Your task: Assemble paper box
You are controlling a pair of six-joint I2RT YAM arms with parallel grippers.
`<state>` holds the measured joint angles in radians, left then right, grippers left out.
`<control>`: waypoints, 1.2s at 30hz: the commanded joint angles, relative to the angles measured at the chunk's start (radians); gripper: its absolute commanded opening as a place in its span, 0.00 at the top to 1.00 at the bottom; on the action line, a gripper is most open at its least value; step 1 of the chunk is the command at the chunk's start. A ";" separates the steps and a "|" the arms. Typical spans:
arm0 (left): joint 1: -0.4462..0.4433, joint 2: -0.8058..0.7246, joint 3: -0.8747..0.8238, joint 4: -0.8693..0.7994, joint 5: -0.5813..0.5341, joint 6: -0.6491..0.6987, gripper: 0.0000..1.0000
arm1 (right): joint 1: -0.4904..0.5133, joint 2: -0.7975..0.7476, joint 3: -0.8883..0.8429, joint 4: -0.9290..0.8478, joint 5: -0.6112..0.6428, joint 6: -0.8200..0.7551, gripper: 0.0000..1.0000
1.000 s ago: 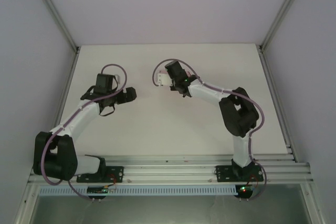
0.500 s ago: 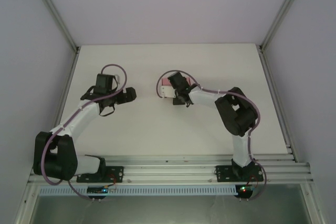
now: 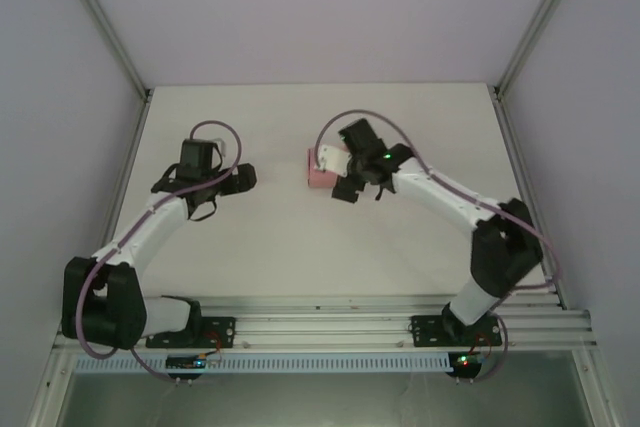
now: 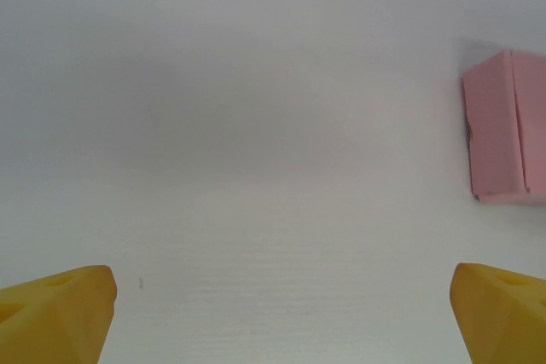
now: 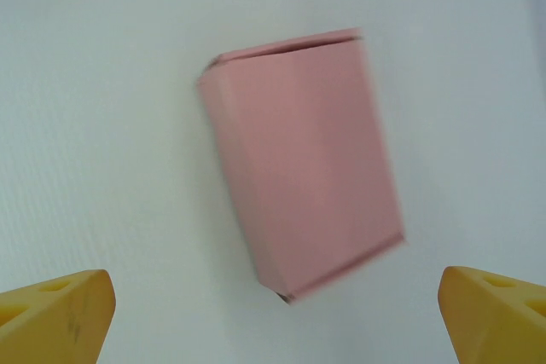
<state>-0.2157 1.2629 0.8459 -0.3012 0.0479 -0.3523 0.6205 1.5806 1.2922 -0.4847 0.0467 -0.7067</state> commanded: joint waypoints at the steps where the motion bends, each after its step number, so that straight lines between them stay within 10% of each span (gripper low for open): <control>1: 0.007 -0.056 -0.035 0.114 -0.176 0.044 0.00 | -0.114 -0.119 -0.025 0.040 -0.025 0.296 0.01; 9: 0.032 -0.098 -0.351 0.720 -0.475 0.278 0.00 | -0.425 -0.347 -0.423 0.368 0.067 0.635 0.01; 16: 0.151 -0.020 -0.505 1.005 -0.355 0.268 0.00 | -0.575 -0.419 -0.884 0.907 0.038 0.727 0.01; 24: 0.228 0.310 -0.618 1.558 -0.203 0.315 0.00 | -0.629 -0.028 -1.045 1.603 -0.089 0.718 0.01; 26: 0.230 0.249 -0.508 1.253 -0.132 0.324 0.00 | -0.632 -0.043 -0.961 1.426 -0.106 0.716 0.01; 36: 0.237 0.276 -0.498 1.268 -0.157 0.312 0.00 | -0.640 -0.034 -0.916 1.351 -0.048 0.743 0.00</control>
<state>0.0132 1.5467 0.3393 0.9596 -0.1265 -0.0486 -0.0212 1.5471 0.3737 0.8650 -0.0154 0.0193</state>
